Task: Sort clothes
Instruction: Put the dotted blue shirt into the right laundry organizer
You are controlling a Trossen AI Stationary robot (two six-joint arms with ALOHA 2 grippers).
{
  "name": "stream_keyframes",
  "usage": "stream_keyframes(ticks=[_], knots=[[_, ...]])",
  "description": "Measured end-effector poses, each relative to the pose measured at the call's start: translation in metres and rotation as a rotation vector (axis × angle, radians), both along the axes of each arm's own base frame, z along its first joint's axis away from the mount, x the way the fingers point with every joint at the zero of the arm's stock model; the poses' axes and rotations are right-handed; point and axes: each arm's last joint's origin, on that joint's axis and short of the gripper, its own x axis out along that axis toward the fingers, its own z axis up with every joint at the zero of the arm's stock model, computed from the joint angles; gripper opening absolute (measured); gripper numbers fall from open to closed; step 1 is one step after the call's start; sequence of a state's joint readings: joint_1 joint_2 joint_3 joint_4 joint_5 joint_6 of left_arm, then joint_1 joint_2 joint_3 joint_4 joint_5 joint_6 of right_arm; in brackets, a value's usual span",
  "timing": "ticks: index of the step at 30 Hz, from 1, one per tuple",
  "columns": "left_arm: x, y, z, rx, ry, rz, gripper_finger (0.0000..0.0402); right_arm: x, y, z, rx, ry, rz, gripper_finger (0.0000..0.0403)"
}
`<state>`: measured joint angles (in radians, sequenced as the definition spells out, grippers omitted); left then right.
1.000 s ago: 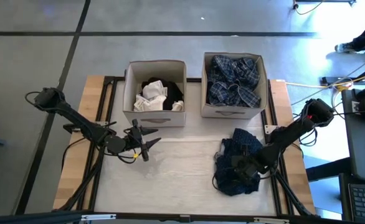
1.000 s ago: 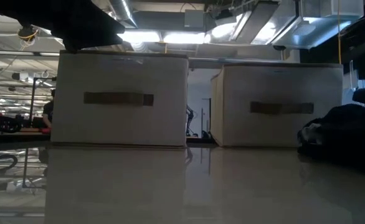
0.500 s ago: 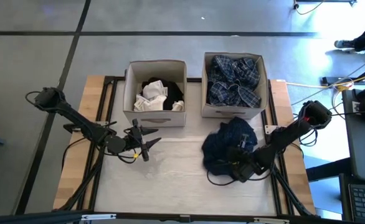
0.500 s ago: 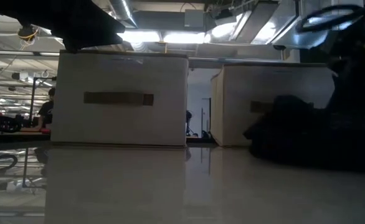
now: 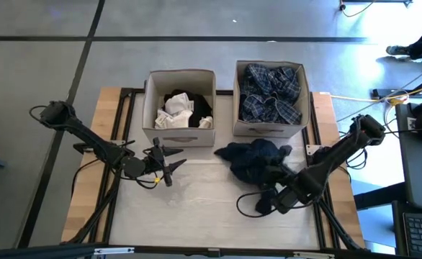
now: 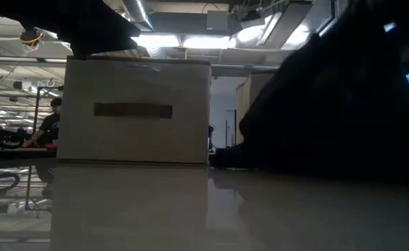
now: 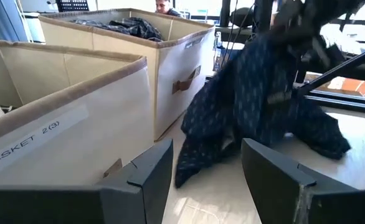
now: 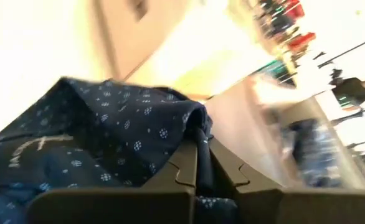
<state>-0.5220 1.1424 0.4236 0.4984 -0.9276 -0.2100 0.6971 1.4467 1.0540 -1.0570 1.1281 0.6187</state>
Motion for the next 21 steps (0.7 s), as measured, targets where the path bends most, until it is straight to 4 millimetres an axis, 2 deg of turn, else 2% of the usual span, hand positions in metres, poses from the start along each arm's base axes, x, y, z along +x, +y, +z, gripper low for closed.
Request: stream_keyframes(ticks=[9,21], knots=[[0.000,0.000,0.000,0.000,-0.001,0.000,0.0180,-0.002,-0.024,0.077,-0.113,-0.098,-0.048,0.0014],[0.000,0.000,0.000,-0.002,-0.005,0.000,0.0180,-0.001,-0.064,0.166,-0.309,-0.100,-0.152,0.0014]])
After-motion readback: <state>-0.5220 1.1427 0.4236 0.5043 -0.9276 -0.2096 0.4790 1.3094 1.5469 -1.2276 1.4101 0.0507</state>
